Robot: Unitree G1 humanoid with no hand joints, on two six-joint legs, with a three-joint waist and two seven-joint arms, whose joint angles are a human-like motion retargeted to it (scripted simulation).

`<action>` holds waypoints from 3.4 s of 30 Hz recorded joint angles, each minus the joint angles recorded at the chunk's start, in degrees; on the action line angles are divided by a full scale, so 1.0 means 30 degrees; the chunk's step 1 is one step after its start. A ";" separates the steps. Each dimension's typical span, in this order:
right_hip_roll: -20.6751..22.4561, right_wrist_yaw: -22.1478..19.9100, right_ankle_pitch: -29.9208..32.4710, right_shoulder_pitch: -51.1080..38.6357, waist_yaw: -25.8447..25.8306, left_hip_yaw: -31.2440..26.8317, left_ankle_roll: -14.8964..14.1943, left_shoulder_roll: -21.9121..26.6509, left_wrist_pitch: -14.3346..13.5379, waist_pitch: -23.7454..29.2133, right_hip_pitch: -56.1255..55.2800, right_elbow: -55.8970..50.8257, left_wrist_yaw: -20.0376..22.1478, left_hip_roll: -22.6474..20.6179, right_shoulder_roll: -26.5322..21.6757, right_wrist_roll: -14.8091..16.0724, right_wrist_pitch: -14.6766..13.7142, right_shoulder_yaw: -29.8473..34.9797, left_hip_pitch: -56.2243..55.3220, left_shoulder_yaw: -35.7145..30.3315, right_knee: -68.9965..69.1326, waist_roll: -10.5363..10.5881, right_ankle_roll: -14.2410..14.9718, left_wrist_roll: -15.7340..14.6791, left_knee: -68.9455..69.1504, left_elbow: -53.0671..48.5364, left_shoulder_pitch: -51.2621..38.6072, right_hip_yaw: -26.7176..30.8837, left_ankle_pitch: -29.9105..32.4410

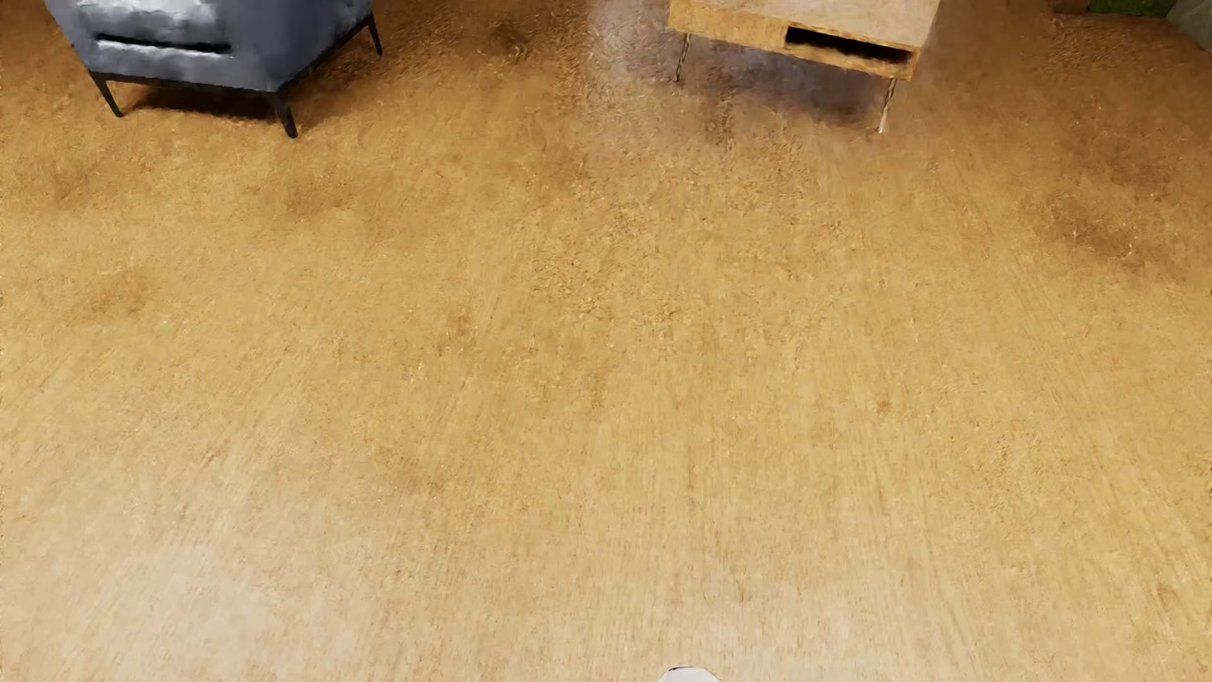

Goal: Walk towards the stool

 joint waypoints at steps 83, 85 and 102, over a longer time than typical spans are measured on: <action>0.0098 0.0000 -0.3905 -0.2664 0.4068 0.0000 0.0000 -0.2761 0.0000 -0.0109 0.3882 0.1201 0.0000 0.2647 -0.0337 0.0000 0.0000 -0.0155 -0.6030 0.0841 -0.9681 0.0396 0.0000 0.0000 1.0341 -0.3434 0.1829 0.0000 0.3582; 0.0014 0.0000 -0.4692 -0.3525 0.4705 0.0000 0.0000 -0.2665 0.0000 -0.0392 0.4301 0.0769 0.0000 0.2008 -0.0772 0.0000 0.0000 -0.1303 -0.5383 0.0616 -1.0187 -0.0010 0.0000 0.0000 0.4732 -0.3464 0.1976 0.0000 0.4164; 0.0115 0.0000 -1.0067 -0.0302 0.2501 0.0000 0.0000 -0.3428 0.0000 -0.2116 0.8270 0.4901 0.0000 0.1549 0.3844 0.0000 0.0000 0.1966 -0.0497 0.0077 -1.1011 0.0573 0.0000 0.0000 -0.2153 -0.1753 0.0568 0.0000 0.1595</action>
